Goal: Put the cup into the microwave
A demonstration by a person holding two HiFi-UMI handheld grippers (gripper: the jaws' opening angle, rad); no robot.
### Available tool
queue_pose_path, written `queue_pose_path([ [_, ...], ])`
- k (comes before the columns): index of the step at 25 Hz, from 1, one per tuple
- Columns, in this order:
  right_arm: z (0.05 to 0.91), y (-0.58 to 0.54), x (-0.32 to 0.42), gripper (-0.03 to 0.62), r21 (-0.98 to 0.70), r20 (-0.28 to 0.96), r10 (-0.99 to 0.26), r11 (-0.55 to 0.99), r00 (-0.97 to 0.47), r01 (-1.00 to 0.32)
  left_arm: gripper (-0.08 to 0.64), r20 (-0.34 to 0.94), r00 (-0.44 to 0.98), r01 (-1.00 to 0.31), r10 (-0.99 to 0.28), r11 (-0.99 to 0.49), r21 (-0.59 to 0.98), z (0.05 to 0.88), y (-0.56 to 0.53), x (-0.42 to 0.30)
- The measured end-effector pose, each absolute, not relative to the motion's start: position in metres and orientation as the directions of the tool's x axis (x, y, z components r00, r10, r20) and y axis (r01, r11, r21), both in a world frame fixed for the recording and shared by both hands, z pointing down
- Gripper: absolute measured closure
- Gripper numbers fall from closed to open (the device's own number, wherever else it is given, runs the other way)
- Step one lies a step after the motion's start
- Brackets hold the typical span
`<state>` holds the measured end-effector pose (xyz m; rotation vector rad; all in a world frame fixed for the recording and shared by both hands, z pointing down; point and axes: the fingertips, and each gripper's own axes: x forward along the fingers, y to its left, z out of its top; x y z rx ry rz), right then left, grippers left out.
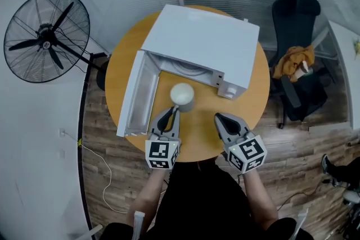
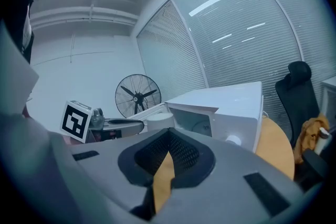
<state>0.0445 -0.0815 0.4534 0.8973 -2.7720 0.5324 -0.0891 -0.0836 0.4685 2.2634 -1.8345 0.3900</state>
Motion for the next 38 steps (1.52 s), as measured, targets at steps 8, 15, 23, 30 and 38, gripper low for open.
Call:
queue_pose_path([
  [8, 0.466, -0.103, 0.028, 0.583, -0.273, 0.326, -0.557, 0.718, -0.764, -0.640, 0.523, 0.336, 0.209, -0.971, -0.919, -0.234, -0.038, 0.501, -0.128, -0.110],
  [15, 0.477, -0.115, 0.017, 0.583, -0.281, 0.364, -0.582, 0.675, -0.727, -0.682, 0.522, 0.339, 0.246, -0.960, -0.908, -0.277, -0.045, 0.520, -0.164, -0.120],
  [23, 0.492, -0.121, 0.010, 0.583, -0.285, 0.404, -0.591, 0.644, -0.699, -0.710, 0.522, 0.330, 0.289, -0.949, -0.899, -0.314, -0.022, 0.549, -0.198, -0.124],
  [30, 0.500, -0.123, 0.010, 0.583, -0.288, 0.423, -0.600, 0.621, -0.679, -0.729, 0.522, 0.316, 0.296, -0.947, -0.902, -0.321, -0.031, 0.561, -0.221, -0.122],
  [38, 0.510, -0.123, 0.015, 0.583, -0.296, 0.445, -0.602, 0.600, -0.663, -0.744, 0.522, 0.313, 0.298, -0.944, -0.902, -0.326, -0.043, 0.570, -0.240, -0.123],
])
